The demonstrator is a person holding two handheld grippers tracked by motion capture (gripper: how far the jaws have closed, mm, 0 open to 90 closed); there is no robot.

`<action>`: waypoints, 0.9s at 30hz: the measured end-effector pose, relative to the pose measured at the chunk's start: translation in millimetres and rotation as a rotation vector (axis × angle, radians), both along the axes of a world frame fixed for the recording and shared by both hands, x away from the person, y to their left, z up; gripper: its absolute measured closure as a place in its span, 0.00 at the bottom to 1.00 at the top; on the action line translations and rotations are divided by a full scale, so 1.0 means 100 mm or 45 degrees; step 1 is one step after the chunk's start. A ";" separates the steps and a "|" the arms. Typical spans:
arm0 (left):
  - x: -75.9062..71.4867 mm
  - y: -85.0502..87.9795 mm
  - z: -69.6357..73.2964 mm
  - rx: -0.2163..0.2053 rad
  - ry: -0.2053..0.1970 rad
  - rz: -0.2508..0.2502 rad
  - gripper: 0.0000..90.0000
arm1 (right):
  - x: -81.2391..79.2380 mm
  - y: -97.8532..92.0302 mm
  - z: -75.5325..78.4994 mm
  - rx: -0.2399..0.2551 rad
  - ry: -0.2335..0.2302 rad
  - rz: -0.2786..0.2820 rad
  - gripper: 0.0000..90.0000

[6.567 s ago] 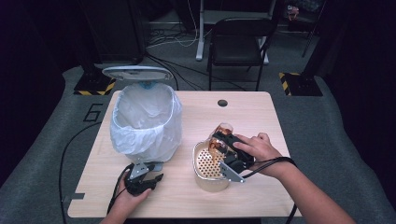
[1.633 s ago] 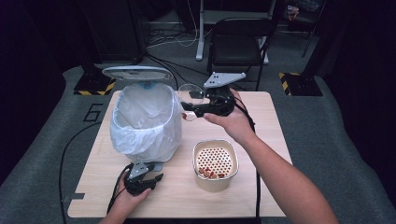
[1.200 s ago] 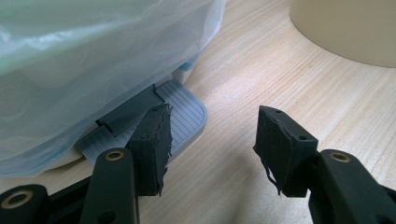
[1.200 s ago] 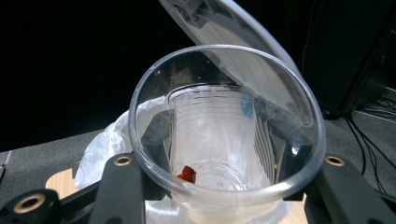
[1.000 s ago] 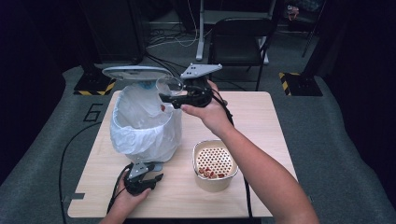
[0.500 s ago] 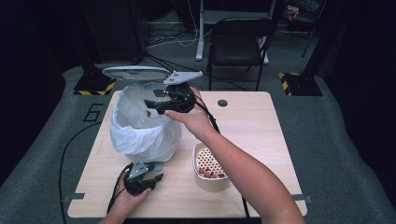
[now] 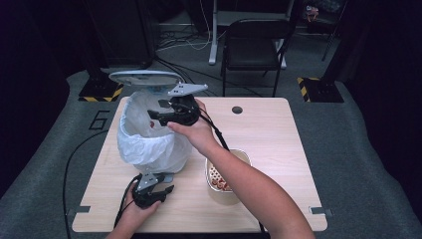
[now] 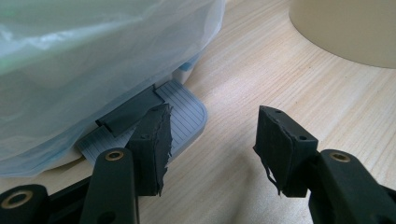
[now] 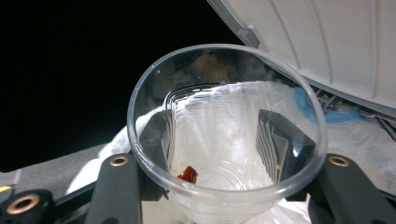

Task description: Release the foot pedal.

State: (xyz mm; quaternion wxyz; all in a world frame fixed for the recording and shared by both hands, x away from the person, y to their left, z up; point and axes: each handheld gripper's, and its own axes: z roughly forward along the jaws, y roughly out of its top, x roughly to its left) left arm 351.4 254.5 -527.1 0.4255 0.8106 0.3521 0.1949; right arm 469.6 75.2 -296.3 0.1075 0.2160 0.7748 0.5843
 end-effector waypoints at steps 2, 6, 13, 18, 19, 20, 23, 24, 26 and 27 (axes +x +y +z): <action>0.00 0.00 0.00 0.000 0.000 0.000 0.51 | 0.01 0.03 -0.02 -0.015 -0.008 -0.012 0.42; 0.00 0.01 0.00 0.014 -0.011 0.002 0.51 | 0.02 0.09 -0.08 -0.049 0.037 -0.032 0.19; 0.01 0.01 0.00 -0.013 0.010 0.000 0.51 | -0.02 0.01 -0.07 -0.003 0.045 -0.027 0.17; 0.00 0.00 0.00 -0.009 0.026 0.003 0.51 | -0.11 -0.14 -0.06 -0.020 0.028 -0.016 0.20; 0.00 0.01 0.01 0.016 0.015 -0.012 0.51 | -0.15 -0.19 -0.05 -0.032 0.017 -0.008 0.21; 0.01 0.01 0.01 0.017 -0.001 -0.009 0.51 | -0.18 -0.25 -0.05 -0.038 -0.002 0.002 0.21; -0.02 -0.02 0.00 0.001 0.028 0.006 0.49 | -0.33 -0.51 -0.02 -0.053 -0.007 0.002 0.21; -0.02 -0.02 0.00 0.001 0.027 0.008 0.49 | -0.37 -0.57 -0.02 -0.051 -0.028 -0.008 0.21; -0.01 0.00 0.01 0.014 0.012 0.002 0.49 | -0.42 -0.68 -0.01 -0.055 -0.039 -0.025 0.22; 0.00 0.01 0.02 0.015 0.015 -0.007 0.49 | -0.44 -0.75 -0.01 -0.059 -0.035 -0.033 0.22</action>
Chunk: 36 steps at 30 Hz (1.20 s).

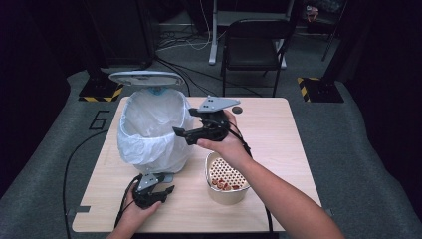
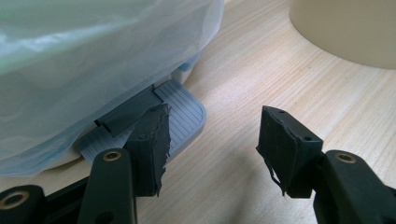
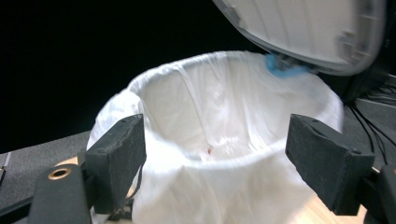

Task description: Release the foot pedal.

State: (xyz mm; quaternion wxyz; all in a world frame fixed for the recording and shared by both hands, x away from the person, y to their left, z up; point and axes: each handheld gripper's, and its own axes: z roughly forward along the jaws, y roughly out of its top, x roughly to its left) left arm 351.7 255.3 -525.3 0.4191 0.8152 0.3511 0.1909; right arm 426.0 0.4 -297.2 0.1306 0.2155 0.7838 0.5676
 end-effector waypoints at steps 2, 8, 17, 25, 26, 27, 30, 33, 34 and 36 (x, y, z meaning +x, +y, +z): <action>-0.01 -0.01 -0.01 -0.055 0.025 0.029 0.49 | -0.02 -0.11 0.00 -0.010 -0.013 -0.018 0.22; -0.03 0.03 0.01 -0.213 0.079 0.056 0.45 | -0.06 -0.48 0.03 -0.033 -0.041 -0.111 0.22; -0.08 0.06 0.13 -0.240 0.042 0.060 0.42 | -0.04 -0.87 -0.10 -0.122 -0.080 -0.233 0.23; -0.10 0.18 0.21 -0.251 0.064 0.050 0.42 | -0.07 -1.20 -0.31 -0.121 -0.035 -0.335 0.24; -0.12 0.19 0.22 -0.264 0.066 0.063 0.41 | -0.08 -1.23 -0.33 -0.122 -0.030 -0.346 0.24; -0.13 0.22 0.23 -0.255 0.065 0.060 0.41 | -0.09 -1.27 -0.36 -0.124 -0.023 -0.360 0.24; -0.15 0.28 0.26 -0.232 0.076 0.111 0.40 | -0.10 -1.40 -0.42 -0.115 -0.014 -0.393 0.25; -0.15 0.36 0.27 -0.221 0.088 0.145 0.40 | -0.13 -1.52 -0.49 -0.121 -0.011 -0.427 0.25; -0.16 0.39 0.27 -0.226 0.089 0.172 0.40 | -0.14 -1.56 -0.52 -0.121 -0.005 -0.447 0.25; -0.17 0.43 0.28 -0.228 0.089 0.194 0.40 | -0.15 -1.66 -0.61 -0.130 0.001 -0.493 0.25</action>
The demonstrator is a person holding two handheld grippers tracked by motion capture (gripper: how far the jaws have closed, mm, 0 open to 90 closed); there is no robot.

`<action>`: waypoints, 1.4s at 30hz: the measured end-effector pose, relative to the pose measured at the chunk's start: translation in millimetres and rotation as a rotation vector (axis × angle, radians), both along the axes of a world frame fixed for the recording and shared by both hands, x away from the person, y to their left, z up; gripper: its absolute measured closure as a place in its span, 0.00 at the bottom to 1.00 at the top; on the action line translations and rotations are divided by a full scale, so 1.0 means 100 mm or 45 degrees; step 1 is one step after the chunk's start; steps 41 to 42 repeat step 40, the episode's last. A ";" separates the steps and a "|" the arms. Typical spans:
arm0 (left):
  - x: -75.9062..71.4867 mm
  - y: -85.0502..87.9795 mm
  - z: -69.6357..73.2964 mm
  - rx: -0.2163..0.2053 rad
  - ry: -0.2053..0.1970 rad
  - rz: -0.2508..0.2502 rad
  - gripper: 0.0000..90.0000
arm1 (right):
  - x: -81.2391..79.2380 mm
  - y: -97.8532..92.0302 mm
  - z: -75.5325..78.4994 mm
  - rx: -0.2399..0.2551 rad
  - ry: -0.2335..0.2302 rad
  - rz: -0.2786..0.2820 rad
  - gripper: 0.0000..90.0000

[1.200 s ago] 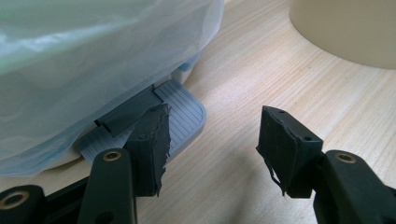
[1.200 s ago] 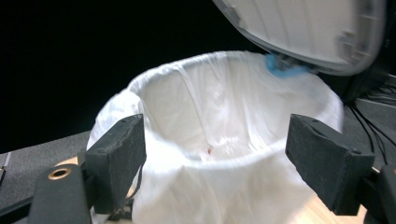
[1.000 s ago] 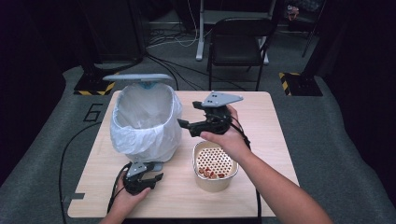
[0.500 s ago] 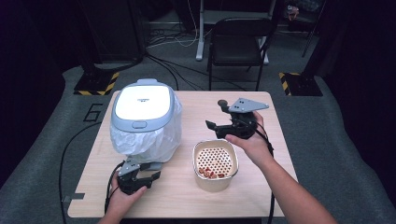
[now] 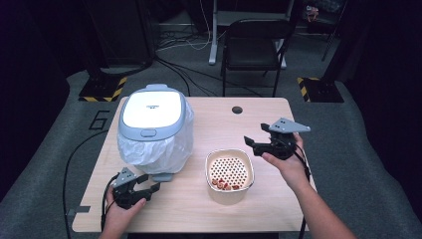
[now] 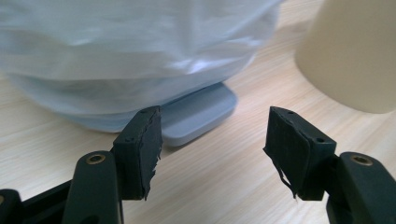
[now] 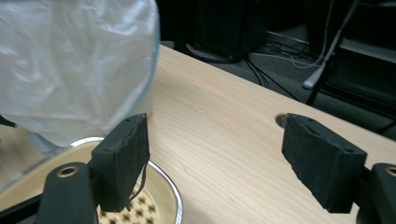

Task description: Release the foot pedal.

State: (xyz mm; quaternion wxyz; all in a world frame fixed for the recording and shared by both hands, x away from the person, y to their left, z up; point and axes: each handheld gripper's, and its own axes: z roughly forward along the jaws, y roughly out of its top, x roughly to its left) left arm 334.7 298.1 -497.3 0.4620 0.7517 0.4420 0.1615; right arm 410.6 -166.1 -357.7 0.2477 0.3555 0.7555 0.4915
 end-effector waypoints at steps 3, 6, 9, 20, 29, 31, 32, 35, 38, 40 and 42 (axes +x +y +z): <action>0.00 0.07 0.00 0.013 -0.003 0.029 0.40 | -0.01 -0.12 -0.09 0.003 0.005 -0.039 0.25; 0.01 0.12 0.00 0.003 0.004 0.064 0.39 | -0.04 -0.25 -0.21 0.006 0.012 -0.094 0.25; 0.01 0.17 0.00 0.001 0.010 0.092 0.39 | -0.08 -0.35 -0.33 0.012 0.033 -0.133 0.25; 0.02 0.38 -0.02 0.026 0.034 0.195 0.36 | -0.26 -0.61 -0.83 -0.018 0.097 -0.277 0.26; 0.09 0.59 -0.08 0.083 0.036 0.281 0.33 | -0.31 -0.71 -1.15 -0.010 0.173 -0.336 0.25; 0.11 0.64 -0.10 0.075 0.049 0.297 0.33 | -0.30 -0.73 -1.22 -0.017 0.191 -0.353 0.25; 0.12 0.65 -0.12 0.066 0.042 0.318 0.33 | -0.29 -0.74 -1.26 -0.026 0.200 -0.356 0.25; 0.14 0.67 -0.15 0.083 0.023 0.348 0.30 | -0.27 -0.76 -1.35 -0.030 0.242 -0.365 0.25; 0.17 0.69 -0.19 0.111 0.012 0.369 0.27 | -0.24 -0.77 -1.43 -0.048 0.281 -0.375 0.26; 0.19 0.70 -0.21 0.112 0.023 0.373 0.27 | -0.22 -0.77 -1.49 -0.065 0.308 -0.383 0.26; 0.19 0.70 -0.21 0.112 0.023 0.373 0.27 | -0.22 -0.77 -1.49 -0.065 0.308 -0.383 0.26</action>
